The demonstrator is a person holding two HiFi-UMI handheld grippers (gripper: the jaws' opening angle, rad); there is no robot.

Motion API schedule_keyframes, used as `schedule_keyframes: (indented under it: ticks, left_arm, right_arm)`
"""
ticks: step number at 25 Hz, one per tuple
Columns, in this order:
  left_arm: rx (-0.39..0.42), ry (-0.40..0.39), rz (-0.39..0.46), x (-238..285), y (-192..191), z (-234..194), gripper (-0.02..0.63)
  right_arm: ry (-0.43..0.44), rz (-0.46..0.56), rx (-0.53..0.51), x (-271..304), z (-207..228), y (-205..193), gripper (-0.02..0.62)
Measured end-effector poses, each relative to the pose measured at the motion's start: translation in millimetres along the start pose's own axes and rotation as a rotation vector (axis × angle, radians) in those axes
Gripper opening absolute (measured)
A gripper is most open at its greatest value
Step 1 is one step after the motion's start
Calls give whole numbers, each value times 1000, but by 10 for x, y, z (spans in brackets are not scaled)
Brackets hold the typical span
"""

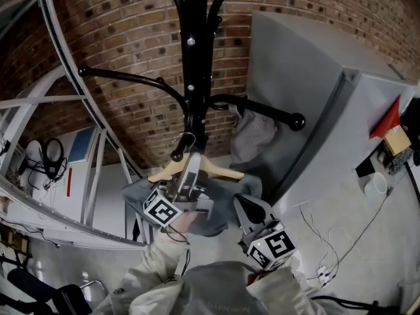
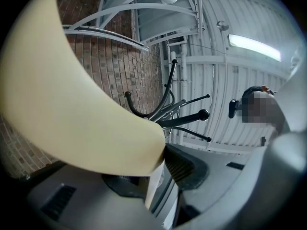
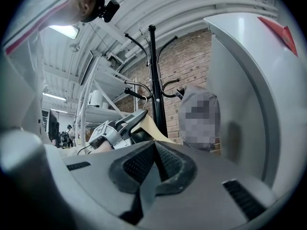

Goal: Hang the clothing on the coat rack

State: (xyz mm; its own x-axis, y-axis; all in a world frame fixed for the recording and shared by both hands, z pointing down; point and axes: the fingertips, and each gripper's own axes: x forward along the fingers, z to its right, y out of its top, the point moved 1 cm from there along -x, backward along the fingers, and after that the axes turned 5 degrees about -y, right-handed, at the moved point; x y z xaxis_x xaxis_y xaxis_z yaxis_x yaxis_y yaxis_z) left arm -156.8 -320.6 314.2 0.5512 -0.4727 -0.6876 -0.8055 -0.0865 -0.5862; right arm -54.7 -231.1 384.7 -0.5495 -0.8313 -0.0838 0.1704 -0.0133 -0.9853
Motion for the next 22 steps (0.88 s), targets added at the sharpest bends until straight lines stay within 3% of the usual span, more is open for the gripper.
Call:
schedule_keyframes:
  ticks: [9, 15, 18, 22]
  left_arm:
    - [-16, 17, 37, 6, -35, -12, 130]
    - [-40, 75, 67, -116, -125, -31, 138]
    - [-108, 153, 99, -328, -267, -114, 138]
    - [-106, 249, 99, -630, -468, -89, 137]
  right_arm:
    - [-4, -38, -11, -154, 86, -31, 25]
    - [22, -50, 3, -354, 131, -58, 25]
    - [45, -65, 20, -476, 106, -134, 25]
    - [79, -96, 49, -652, 121, -251, 25]
